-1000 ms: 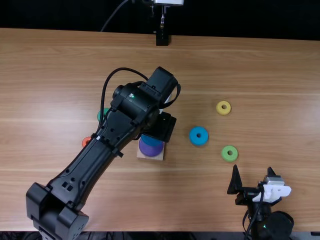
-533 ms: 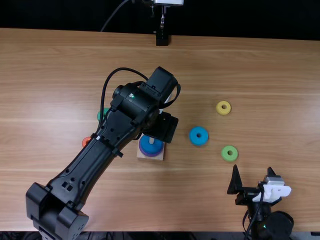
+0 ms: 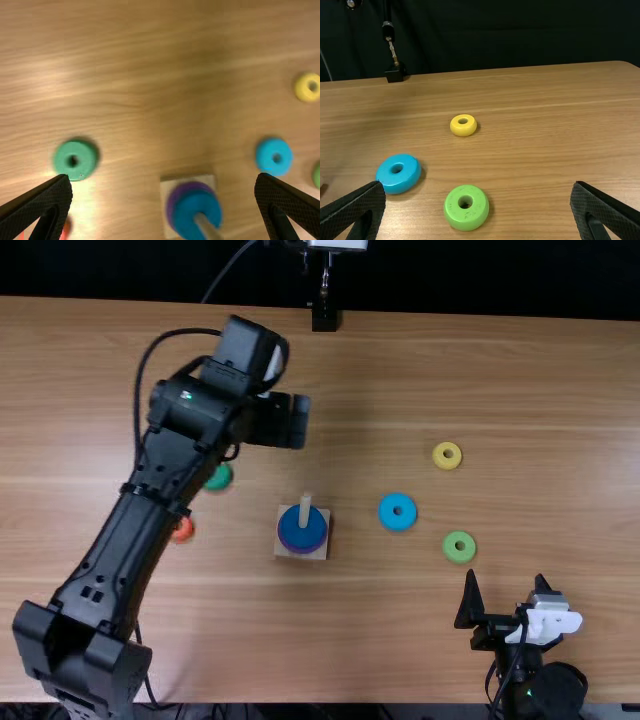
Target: Build the Hanoi tower: stack the rings onto the peg from bottom to top in this color order: purple, dark blue, light blue, dark green, light green, yellow, orange.
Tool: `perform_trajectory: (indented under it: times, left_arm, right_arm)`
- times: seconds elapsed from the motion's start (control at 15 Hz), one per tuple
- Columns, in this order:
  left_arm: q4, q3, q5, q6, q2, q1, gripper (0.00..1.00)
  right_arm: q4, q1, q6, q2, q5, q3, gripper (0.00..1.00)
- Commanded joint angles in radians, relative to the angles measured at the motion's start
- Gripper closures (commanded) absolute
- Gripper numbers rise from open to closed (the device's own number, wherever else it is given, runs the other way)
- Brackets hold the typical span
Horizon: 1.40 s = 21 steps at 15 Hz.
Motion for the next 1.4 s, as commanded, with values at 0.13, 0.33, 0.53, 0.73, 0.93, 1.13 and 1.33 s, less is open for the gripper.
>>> perform_trajectory:
  times: [0.13,0.33,0.53,0.73,0.93,1.13,1.33]
  left_arm:
    - [0.01,-0.156,-0.012,0.014,-0.178,0.141,0.0]
    - [0.231,-0.472,-0.014,0.016,-0.378,0.235,0.0]
    - [0.59,-0.826,-0.019,0.016,-0.609,0.285,0.0]
    - [0.744,-1.113,-0.052,0.016,-0.858,0.29,0.0]
    - [0.788,-1.353,-0.052,0.047,-1.12,0.316,0.0]
    - [0.899,-1.61,-0.041,0.279,-1.424,0.365,0.0]
    - [0.973,-1.819,-0.043,0.31,-1.662,0.365,0.0]
  right_arm:
    - [-0.076,0.001,0.0,-0.013,0.0,-0.06,0.0]
    - [-0.076,0.001,0.0,-0.013,0.0,-0.062,0.0]
    - [-0.076,0.001,0.0,-0.013,0.0,-0.062,0.0]
    - [-0.076,0.001,0.0,-0.013,0.0,-0.062,0.0]
    - [-0.076,0.001,0.0,-0.013,0.0,-0.062,0.0]
    - [-0.076,0.001,0.0,-0.013,0.0,-0.062,0.0]
    - [-0.076,0.001,0.0,-0.013,0.0,-0.062,0.0]
